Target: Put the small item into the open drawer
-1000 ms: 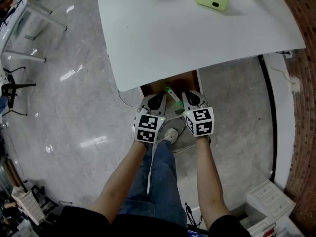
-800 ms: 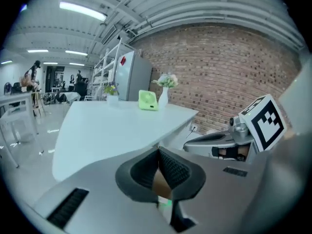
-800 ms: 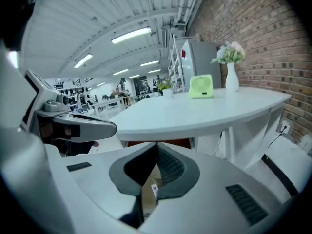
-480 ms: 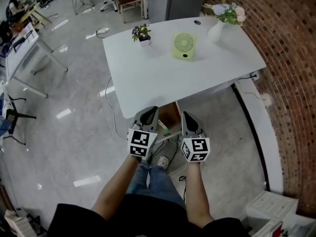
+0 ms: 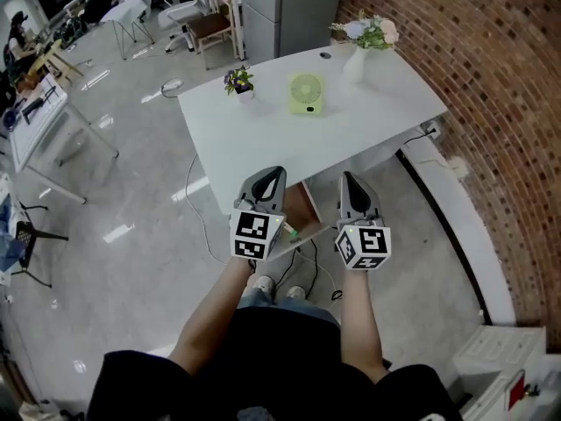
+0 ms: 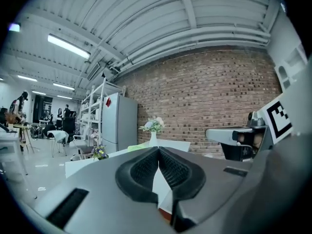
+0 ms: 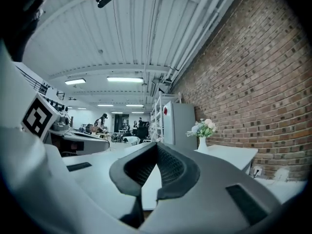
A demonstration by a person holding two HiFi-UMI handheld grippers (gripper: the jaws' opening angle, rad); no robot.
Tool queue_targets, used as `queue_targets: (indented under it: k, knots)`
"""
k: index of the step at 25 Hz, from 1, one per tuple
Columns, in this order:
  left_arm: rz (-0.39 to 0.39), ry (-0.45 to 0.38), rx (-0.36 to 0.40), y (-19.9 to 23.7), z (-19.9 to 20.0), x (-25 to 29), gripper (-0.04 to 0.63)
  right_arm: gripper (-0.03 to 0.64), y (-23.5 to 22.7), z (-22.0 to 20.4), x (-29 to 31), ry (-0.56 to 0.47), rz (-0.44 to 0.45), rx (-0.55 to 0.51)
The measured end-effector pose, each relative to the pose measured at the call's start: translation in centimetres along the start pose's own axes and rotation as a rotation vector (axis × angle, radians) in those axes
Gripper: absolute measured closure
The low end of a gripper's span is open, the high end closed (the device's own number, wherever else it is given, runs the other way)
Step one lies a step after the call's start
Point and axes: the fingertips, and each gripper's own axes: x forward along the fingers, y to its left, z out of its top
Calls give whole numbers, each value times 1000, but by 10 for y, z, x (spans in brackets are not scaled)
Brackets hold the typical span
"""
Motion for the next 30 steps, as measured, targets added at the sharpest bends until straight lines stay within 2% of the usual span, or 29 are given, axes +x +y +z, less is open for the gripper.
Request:
queue_targets:
  k: [8, 30]
  knots:
    - [-3, -16, 13, -9, 3, -3, 573, 618, -15, 0, -17, -14, -52, 18]
    - [14, 10, -3, 1, -8, -8, 572, 618, -10, -11, -14, 21, -51, 52]
